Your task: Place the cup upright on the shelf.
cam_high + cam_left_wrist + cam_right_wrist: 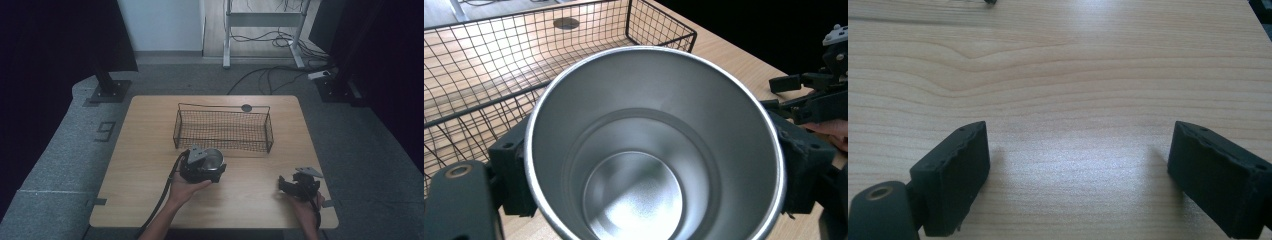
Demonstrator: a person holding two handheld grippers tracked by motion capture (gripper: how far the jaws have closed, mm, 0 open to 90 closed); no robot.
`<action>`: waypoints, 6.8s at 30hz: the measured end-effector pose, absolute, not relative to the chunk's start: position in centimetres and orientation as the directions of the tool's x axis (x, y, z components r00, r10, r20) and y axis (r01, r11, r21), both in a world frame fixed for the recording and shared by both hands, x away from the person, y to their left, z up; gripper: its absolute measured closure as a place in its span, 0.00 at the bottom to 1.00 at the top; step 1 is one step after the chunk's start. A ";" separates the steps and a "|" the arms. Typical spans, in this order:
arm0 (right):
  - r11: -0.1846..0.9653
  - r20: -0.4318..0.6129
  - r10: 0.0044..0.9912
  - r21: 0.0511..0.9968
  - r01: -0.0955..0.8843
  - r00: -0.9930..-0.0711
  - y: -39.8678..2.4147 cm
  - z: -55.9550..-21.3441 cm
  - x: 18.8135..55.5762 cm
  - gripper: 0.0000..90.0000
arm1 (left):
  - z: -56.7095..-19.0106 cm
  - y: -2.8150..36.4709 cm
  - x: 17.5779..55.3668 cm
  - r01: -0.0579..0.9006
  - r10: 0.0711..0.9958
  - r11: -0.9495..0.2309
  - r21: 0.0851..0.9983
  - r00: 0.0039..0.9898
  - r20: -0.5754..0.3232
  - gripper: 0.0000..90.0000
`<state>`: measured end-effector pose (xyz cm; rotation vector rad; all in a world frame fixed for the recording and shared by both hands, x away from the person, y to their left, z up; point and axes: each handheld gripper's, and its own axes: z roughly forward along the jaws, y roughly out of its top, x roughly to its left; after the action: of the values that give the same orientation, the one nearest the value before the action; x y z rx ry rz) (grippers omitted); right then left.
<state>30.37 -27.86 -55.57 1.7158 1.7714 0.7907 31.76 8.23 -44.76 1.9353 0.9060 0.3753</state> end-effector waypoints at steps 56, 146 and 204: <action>0.015 0.014 0.999 0.734 0.679 -0.037 -27.8 -55.6 30.4 0.11 | -41.7 8.6 36.0 0.441 0.750 -0.254 0.861 0.652 -0.113 0.16; 0.012 0.013 0.999 0.736 0.677 -0.031 -27.9 -55.6 30.4 0.12 | -43.5 9.0 49.0 0.533 0.835 -0.247 0.810 0.541 -0.102 0.16; 0.012 0.011 0.999 0.737 0.676 -0.030 -27.9 -55.6 30.4 0.12 | -48.4 8.0 50.8 0.685 0.876 -0.270 0.676 0.466 -0.123 0.13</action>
<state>30.40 -27.92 -55.58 1.7163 1.7607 0.7854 50.84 8.03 -48.43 2.0393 1.2932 0.3615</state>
